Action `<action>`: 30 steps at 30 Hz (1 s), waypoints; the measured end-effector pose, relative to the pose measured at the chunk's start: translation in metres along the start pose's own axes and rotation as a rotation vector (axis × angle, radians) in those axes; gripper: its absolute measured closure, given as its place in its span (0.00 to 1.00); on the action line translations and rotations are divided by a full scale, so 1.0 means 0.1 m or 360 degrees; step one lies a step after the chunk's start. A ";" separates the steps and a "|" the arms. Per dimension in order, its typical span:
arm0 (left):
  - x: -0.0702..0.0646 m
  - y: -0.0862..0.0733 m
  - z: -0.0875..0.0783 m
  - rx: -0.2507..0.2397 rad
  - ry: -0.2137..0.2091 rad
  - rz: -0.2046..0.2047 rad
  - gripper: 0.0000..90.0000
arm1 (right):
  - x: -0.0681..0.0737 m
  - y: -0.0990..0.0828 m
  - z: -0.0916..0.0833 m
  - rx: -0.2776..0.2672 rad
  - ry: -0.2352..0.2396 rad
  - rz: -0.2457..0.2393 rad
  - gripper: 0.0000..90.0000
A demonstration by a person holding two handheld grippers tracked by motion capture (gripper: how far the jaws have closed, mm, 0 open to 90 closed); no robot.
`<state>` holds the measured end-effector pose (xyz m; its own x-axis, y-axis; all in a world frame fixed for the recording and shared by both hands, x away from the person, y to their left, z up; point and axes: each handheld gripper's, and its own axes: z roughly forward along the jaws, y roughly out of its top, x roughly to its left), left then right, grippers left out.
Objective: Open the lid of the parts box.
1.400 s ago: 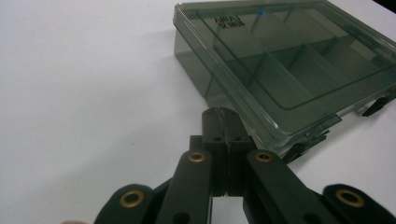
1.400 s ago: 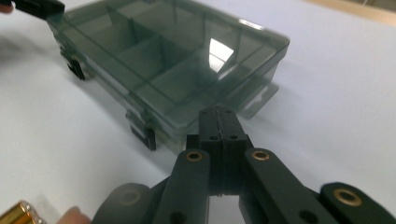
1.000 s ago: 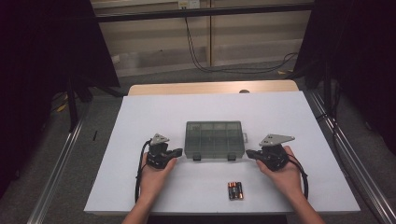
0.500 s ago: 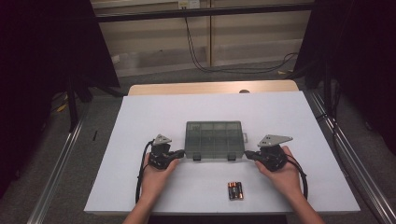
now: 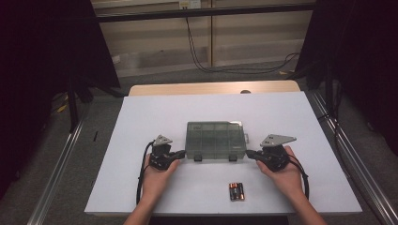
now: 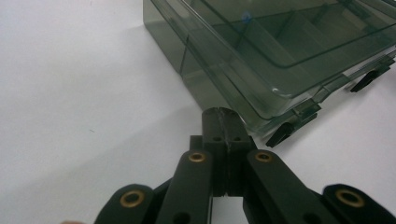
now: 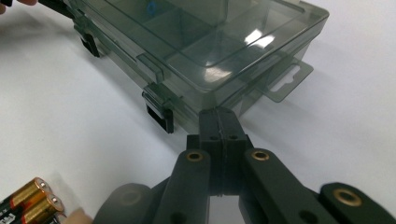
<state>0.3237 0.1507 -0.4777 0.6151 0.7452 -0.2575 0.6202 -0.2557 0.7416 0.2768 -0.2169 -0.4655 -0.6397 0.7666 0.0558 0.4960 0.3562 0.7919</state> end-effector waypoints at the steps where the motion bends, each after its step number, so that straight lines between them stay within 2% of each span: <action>1: 0.00 0.00 0.00 -0.0008 0.0000 -0.0001 1.00 | 0.00 0.01 -0.01 -0.0010 0.0002 -0.0003 1.00; 2: 0.01 0.00 -0.01 0.0004 -0.0007 0.0014 1.00 | 0.00 0.01 -0.01 -0.0021 0.0000 0.0002 1.00; 5: 0.01 0.01 -0.02 -0.0011 -0.0008 0.0005 1.00 | 0.00 0.03 -0.04 -0.0051 0.0006 0.0029 1.00; 10: 0.02 0.02 -0.06 -0.0089 0.0002 -0.0039 1.00 | 0.00 0.06 -0.07 -0.0105 -0.0004 0.0050 1.00; 13: 0.02 0.04 -0.09 -0.0135 -0.0028 -0.0044 1.00 | 0.00 0.09 -0.08 -0.0136 -0.0018 0.0056 1.00; 16: -0.01 0.07 -0.12 -0.0167 -0.0034 -0.0025 1.00 | 0.01 0.11 -0.09 -0.0153 -0.0036 0.0053 1.00; 18: -0.02 0.09 -0.13 -0.0185 -0.0033 0.0011 1.00 | 0.00 0.12 -0.09 -0.0170 -0.0036 0.0064 1.00; 23: -0.06 0.13 -0.13 -0.0224 -0.0039 0.0016 1.00 | 0.01 0.16 -0.08 -0.0187 -0.0064 0.0067 1.00; 30: -0.11 0.18 -0.11 -0.0241 -0.0057 0.0065 1.00 | 0.01 0.23 -0.08 -0.0228 -0.0057 0.0075 1.00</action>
<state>0.3234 0.1448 -0.4546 0.6571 0.7128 -0.2453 0.5155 -0.1874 0.8361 0.2834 -0.2124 -0.4423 -0.5950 0.8002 0.0753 0.4344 0.2413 0.8678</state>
